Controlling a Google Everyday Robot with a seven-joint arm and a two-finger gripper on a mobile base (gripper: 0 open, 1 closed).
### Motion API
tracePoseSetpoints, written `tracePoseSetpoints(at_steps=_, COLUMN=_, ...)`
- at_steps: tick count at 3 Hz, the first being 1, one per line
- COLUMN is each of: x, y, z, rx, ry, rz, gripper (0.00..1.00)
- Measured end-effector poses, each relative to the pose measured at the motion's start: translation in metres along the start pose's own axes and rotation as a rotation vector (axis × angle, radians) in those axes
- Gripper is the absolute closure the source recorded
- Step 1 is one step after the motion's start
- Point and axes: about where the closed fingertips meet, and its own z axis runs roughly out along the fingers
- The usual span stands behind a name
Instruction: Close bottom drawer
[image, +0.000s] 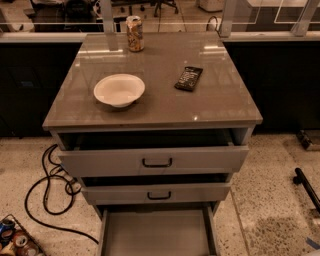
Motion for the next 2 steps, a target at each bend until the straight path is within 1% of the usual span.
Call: tracePoseSetpoints(at_steps=2, x=-0.0011, y=0.0038, z=0.0020, rx=-0.007, ry=-0.003, rz=-0.002, gripper=0.83)
